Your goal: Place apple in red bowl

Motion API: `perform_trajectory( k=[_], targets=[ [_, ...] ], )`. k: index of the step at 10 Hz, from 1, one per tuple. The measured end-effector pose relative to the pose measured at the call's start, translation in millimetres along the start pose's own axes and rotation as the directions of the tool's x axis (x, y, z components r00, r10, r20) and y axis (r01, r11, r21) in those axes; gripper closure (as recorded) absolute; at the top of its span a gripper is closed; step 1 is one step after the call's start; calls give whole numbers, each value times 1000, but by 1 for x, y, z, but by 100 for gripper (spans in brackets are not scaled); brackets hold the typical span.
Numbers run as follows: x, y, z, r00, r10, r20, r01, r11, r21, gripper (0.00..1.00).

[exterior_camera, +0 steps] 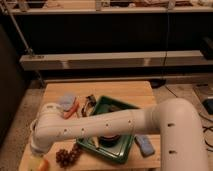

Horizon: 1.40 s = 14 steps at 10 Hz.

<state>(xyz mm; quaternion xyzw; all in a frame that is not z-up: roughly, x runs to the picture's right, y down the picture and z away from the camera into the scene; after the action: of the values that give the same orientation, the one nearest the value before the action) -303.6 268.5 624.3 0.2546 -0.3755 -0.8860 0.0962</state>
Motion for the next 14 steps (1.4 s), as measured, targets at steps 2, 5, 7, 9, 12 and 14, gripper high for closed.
perform_trajectory(
  k=[2, 5, 7, 9, 12, 14],
  targets=[
    [-7, -4, 4, 996, -61, -68, 63, 998, 22, 20],
    [-8, -8, 6, 992, -84, -95, 88, 995, 39, 20],
    [-7, -9, 5, 991, -87, -101, 91, 995, 43, 20],
    [-10, -15, 16, 992, -96, -85, 100, 994, 44, 20],
    [-23, -20, 50, 986, -144, -80, 149, 986, 68, 20],
    [-25, -20, 55, 984, -156, -84, 163, 984, 74, 20]
  ],
)
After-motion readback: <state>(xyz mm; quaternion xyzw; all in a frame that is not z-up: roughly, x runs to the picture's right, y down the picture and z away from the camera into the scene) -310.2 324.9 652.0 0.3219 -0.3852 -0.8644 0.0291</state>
